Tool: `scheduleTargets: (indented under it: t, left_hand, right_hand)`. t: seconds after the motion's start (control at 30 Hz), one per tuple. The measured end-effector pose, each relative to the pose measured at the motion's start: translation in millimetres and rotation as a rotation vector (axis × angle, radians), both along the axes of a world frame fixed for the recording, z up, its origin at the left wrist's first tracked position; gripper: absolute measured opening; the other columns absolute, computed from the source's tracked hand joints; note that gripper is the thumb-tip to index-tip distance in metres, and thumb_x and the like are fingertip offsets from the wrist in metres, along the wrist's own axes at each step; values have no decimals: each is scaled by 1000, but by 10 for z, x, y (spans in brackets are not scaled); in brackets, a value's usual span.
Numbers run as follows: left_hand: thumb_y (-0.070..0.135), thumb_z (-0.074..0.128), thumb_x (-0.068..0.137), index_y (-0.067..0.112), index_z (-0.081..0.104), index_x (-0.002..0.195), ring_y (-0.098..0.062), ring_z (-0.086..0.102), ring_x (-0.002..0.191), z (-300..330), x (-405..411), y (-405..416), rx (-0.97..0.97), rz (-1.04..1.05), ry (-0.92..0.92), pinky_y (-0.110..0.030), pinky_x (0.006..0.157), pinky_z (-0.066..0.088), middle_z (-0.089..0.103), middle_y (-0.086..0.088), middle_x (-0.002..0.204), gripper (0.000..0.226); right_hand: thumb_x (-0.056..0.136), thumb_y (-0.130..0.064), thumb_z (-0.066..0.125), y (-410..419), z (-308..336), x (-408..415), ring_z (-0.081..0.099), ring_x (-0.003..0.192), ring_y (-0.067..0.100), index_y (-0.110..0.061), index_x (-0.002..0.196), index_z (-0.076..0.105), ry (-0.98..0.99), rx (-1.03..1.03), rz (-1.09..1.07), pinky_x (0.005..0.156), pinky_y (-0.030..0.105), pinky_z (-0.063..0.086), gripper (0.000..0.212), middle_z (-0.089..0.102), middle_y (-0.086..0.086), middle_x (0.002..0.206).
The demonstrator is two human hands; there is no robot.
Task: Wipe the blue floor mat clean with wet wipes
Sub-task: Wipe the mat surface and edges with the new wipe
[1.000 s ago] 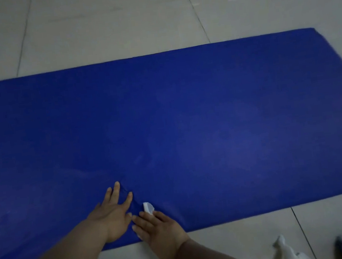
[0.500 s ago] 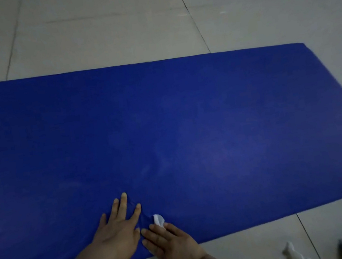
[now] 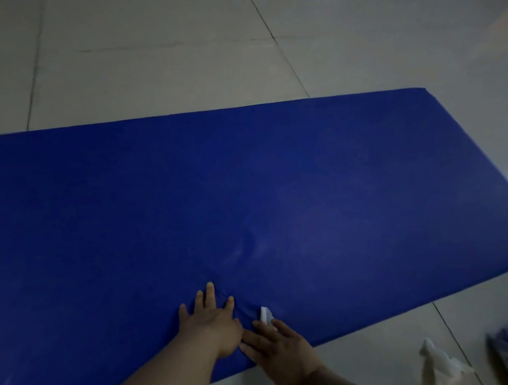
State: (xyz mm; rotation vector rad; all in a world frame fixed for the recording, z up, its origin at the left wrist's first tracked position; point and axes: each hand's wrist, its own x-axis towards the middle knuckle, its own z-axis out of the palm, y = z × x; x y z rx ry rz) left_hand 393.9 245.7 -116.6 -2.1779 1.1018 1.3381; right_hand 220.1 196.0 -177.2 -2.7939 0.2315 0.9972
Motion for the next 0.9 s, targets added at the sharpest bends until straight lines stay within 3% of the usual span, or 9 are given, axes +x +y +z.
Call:
scheduleTargets:
  t: [0.03, 0.1, 0.23, 0.37, 0.53, 0.6, 0.67, 0.77, 0.9]
  left_hand:
    - [40, 17, 104, 29, -9, 153, -29, -20, 145, 3, -3, 3, -12, 16, 4, -54, 117, -4, -35, -10, 152, 56]
    - [39, 17, 104, 28, -9, 153, -30, -21, 144, 1, -8, 24, -27, 28, -7, -53, 117, -3, -36, -11, 151, 57]
    - [39, 17, 104, 27, -13, 152, -28, -25, 143, -59, -59, 79, -49, 20, -22, -51, 117, -6, -40, -11, 149, 58]
    - [36, 21, 104, 29, -19, 149, -26, -32, 140, -162, -37, 133, -97, -3, -58, -51, 116, -11, -46, -9, 144, 60]
    - [36, 35, 101, 32, -17, 142, -21, -25, 140, -267, -129, 262, -236, 20, -180, -49, 118, 1, -40, -9, 145, 67]
    - [34, 62, 86, 28, 31, 147, -24, 13, 144, -336, -147, 340, -380, 1, -318, -48, 110, 29, 3, -17, 156, 70]
    - [31, 53, 83, 18, 61, 128, -25, 34, 133, -400, -239, 377, -526, 69, -411, -39, 105, 33, 34, -16, 149, 48]
    - [27, 32, 87, 12, 58, 129, -24, 29, 135, -409, -566, 109, -638, 207, -390, -38, 106, 22, 37, -14, 149, 52]
    - [26, 28, 92, 15, 44, 140, -19, 15, 144, -508, -872, -287, -753, 326, -408, -35, 113, 14, 23, -8, 157, 52]
  right_hand:
    - [98, -11, 4, 15, 45, -52, 11, 142, -3, -54, 141, 14, -36, -54, -31, 118, 23, 11, 62, 19, -54, 132]
    - [99, -19, 3, 8, 74, 19, 2, 146, 6, -29, 152, 3, -159, -145, 116, 119, 29, 2, 54, 13, -31, 153]
    - [91, -29, 22, -189, 117, 80, 17, 144, 20, -20, 148, 24, -99, -11, 209, 113, 43, 24, 58, 21, -3, 157]
    - [103, -25, 28, -455, 134, 153, -30, 138, 20, -17, 150, -15, -60, 123, 480, 110, 39, -18, 64, -30, 0, 153]
    - [104, -27, 20, -584, 91, 184, -11, 146, 30, -9, 151, -8, -196, 71, 688, 111, 39, -14, 58, -14, 11, 159]
    - [103, -28, 18, -635, -7, 162, 1, 147, 30, -9, 152, 2, -241, 16, 749, 112, 38, -7, 54, -1, 12, 160]
    - [99, -29, 16, -665, -168, 88, 21, 144, 25, -15, 150, 24, -300, 15, 744, 116, 37, 10, 54, 22, 7, 157]
    - [93, -31, 30, -588, -297, -7, 45, 132, 20, -23, 134, 55, -286, 98, 625, 114, 35, 29, 48, 54, -2, 138]
    - [93, -30, 42, -664, -346, -207, 51, 126, 21, -24, 122, 65, -406, 124, 559, 115, 35, 29, 37, 64, -4, 123]
